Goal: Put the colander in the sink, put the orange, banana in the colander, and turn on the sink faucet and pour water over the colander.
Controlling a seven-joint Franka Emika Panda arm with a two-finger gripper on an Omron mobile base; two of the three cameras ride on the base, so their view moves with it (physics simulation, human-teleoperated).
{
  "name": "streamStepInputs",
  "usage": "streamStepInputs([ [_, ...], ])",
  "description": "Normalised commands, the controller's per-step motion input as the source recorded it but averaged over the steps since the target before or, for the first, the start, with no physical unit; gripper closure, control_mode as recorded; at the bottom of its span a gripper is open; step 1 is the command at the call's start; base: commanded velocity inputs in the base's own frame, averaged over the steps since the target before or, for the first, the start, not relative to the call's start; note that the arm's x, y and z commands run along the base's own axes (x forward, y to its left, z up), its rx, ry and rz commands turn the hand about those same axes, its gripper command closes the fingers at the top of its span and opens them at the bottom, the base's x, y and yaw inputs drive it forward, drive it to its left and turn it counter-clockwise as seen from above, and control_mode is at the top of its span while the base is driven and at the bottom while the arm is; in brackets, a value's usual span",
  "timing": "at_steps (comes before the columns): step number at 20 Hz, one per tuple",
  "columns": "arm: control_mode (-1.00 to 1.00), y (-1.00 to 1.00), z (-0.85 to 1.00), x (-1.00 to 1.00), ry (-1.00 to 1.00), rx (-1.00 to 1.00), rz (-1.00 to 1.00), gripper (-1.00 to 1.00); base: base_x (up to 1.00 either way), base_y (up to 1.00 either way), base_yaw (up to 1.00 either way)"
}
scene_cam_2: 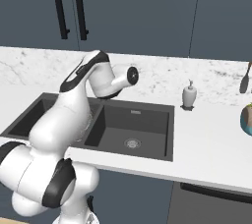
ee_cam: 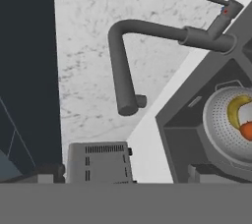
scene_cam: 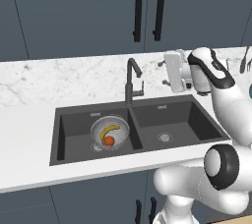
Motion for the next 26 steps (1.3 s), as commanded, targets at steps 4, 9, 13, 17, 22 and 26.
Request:
streamStepInputs([
  [4,-1.0,0.01,-0.03,0.18,0.0,0.02,0.03,-1.0,0.0,0.0,0.0],
  [9,-1.0,0.1,-0.22,0.21,0.0,0.0,0.01,-1.0,0.0,0.0,0.0],
  [13,-1.0,0.21,-0.21,0.11,-0.03,0.0,0.0,-1.0,0.0,0.0,0.0],
  [17,-1.0,0.24,-0.17,0.09,-0.05,0.01,0.0,-1.0,0.0,0.0,0.0],
  [22,-1.0,0.21,-0.02,0.21,-0.02,0.01,0.0,-1.0,0.0,0.0,0.0],
  [26,-1.0,0.07,0.0,0.41,0.0,0.03,0.0,-1.0,0.0,0.0,0.0],
])
